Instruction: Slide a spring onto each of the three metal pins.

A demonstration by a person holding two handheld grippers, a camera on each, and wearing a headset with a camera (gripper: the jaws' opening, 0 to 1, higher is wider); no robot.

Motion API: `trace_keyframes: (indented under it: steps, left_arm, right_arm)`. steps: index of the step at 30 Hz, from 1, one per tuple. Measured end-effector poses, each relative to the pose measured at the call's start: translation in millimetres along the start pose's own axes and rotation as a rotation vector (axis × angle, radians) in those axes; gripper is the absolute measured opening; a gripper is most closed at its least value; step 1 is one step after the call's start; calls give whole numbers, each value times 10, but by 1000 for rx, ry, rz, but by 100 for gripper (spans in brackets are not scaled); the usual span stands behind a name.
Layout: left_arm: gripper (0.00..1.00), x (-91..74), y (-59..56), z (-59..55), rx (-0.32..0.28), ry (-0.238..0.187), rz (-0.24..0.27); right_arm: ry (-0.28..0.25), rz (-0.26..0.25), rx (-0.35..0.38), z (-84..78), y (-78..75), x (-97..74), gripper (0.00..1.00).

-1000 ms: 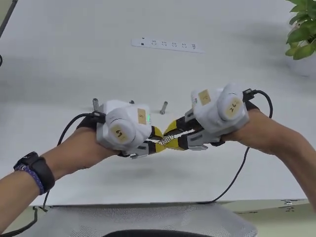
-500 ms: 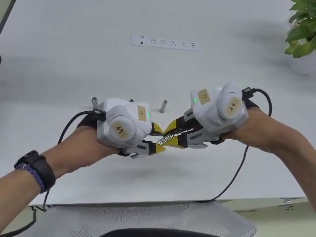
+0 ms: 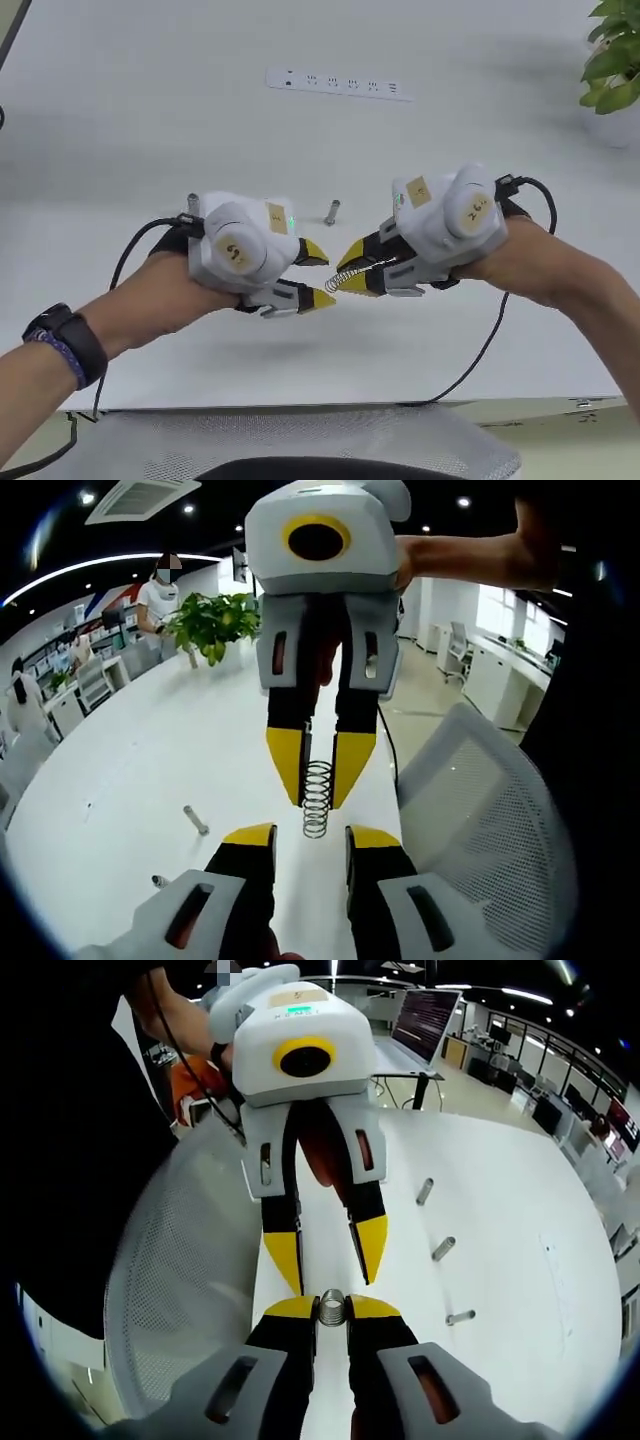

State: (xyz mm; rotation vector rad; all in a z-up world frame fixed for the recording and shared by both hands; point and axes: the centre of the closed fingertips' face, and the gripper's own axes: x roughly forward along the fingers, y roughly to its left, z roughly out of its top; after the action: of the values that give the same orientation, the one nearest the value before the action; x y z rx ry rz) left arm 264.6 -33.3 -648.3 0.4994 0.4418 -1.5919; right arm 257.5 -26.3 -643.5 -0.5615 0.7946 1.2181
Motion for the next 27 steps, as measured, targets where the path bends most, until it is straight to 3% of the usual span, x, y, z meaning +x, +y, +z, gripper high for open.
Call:
trace_keyframes:
  steps: [17,27]
  left_arm:
    - [29,-243,208,-138,-96,-18,94]
    - [36,-405,264,-240,-158,-24,141]
  right_arm:
    - [29,-42,50,-214,-217,-73,9]
    - [50,-64,73,-313,-328,-86,9]
